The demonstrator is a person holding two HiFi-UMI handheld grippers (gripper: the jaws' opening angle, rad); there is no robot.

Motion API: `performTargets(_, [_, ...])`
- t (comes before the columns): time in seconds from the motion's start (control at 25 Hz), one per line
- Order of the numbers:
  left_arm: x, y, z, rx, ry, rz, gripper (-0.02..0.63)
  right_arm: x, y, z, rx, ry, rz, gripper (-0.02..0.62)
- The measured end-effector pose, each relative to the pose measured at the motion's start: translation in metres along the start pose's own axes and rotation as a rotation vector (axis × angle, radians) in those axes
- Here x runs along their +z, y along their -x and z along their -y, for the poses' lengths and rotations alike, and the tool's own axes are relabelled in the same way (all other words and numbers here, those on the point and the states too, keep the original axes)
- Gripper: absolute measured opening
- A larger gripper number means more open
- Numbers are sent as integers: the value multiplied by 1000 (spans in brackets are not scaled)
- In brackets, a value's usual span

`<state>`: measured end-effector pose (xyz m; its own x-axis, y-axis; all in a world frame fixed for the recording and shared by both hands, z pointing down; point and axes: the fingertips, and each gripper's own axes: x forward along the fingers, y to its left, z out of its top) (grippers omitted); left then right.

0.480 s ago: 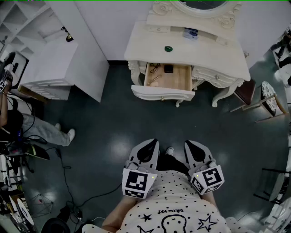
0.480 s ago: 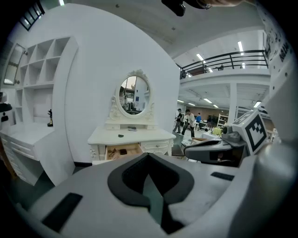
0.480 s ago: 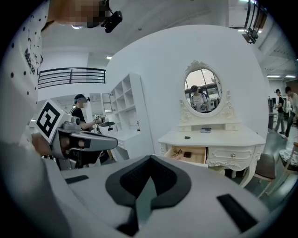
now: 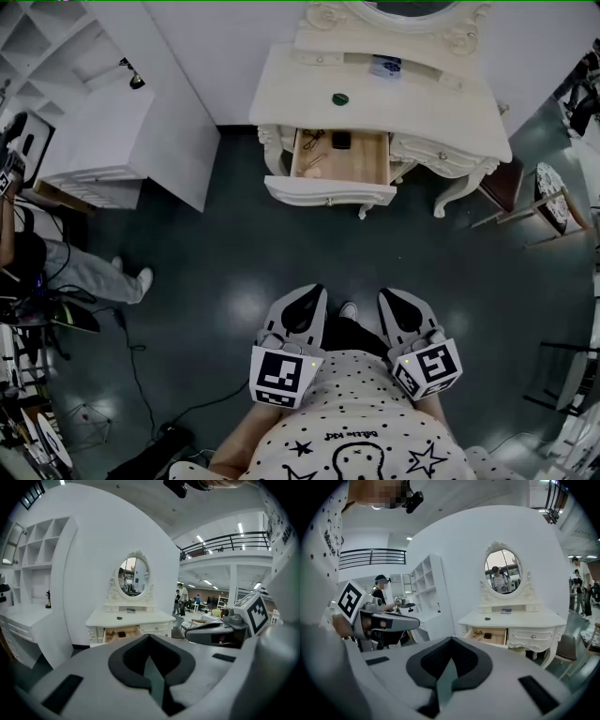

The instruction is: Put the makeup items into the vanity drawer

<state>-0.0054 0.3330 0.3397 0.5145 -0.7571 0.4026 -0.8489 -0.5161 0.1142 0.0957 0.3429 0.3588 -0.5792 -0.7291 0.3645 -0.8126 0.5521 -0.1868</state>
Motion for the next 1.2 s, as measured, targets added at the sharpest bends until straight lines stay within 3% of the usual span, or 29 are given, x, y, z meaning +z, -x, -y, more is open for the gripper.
performTargets(0.84, [0,-25,40,44,5,13,-5,0,17,34,85,-9,45,9])
performTargets(1.2, [12,-49,10,49,18,24,-5,9,-19,53,68,-29,26,9])
